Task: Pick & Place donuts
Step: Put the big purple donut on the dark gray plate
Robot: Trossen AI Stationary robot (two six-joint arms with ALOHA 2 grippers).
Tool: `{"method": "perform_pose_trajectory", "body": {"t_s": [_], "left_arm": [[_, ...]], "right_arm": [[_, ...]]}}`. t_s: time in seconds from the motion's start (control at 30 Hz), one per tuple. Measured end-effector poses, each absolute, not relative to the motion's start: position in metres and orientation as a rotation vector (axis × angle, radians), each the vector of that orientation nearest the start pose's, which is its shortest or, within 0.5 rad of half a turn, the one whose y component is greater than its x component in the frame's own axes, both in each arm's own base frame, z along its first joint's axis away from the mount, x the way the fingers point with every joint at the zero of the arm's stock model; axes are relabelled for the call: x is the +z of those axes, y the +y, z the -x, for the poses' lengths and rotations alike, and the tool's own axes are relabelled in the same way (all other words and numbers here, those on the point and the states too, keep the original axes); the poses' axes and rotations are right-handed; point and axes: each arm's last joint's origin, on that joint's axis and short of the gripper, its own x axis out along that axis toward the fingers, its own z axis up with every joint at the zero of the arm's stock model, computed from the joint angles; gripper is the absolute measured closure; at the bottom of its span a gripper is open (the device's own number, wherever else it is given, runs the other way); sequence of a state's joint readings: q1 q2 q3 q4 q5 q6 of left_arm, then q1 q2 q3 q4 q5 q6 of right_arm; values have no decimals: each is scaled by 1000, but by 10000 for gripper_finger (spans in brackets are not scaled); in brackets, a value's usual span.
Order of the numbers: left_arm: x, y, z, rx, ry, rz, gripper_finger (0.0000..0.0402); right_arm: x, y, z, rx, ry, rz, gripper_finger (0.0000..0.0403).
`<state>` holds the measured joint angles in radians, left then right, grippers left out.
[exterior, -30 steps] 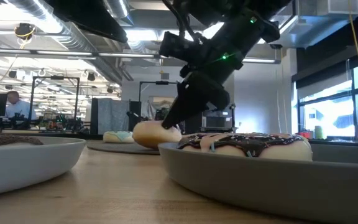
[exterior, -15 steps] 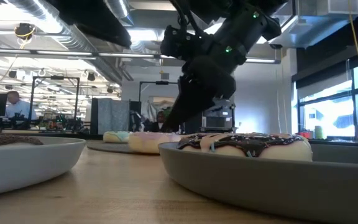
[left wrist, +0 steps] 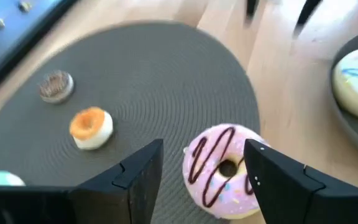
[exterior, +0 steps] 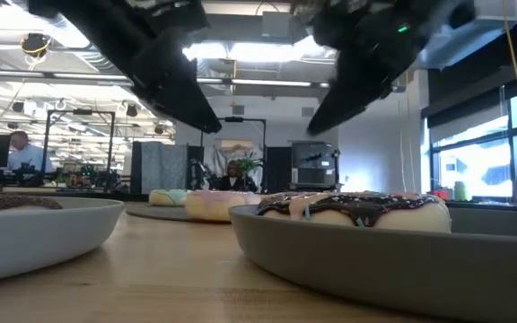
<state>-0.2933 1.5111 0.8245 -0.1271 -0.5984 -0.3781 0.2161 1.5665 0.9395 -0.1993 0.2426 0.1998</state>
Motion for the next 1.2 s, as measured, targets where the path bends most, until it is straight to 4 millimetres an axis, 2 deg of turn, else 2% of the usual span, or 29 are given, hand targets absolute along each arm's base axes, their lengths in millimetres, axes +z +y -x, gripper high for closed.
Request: {"method": "perform_pose_trajectory", "body": {"t_s": [0.17,0.33,0.5,0.7,1.2], "left_arm": [[190,-60,-291,390,691,84,184],[190,-55,-292,387,693,75,187],[193,-43,-297,409,668,-17,188],[193,-27,-300,382,688,33,194],[192,-26,-300,362,695,23,201]], "right_arm": [[212,54,-277,-91,626,-53,235],[211,49,-260,-79,498,-83,235],[204,48,-255,-78,487,-81,235],[207,49,-257,-62,463,-33,235],[207,50,-262,-44,426,29,235]]}}
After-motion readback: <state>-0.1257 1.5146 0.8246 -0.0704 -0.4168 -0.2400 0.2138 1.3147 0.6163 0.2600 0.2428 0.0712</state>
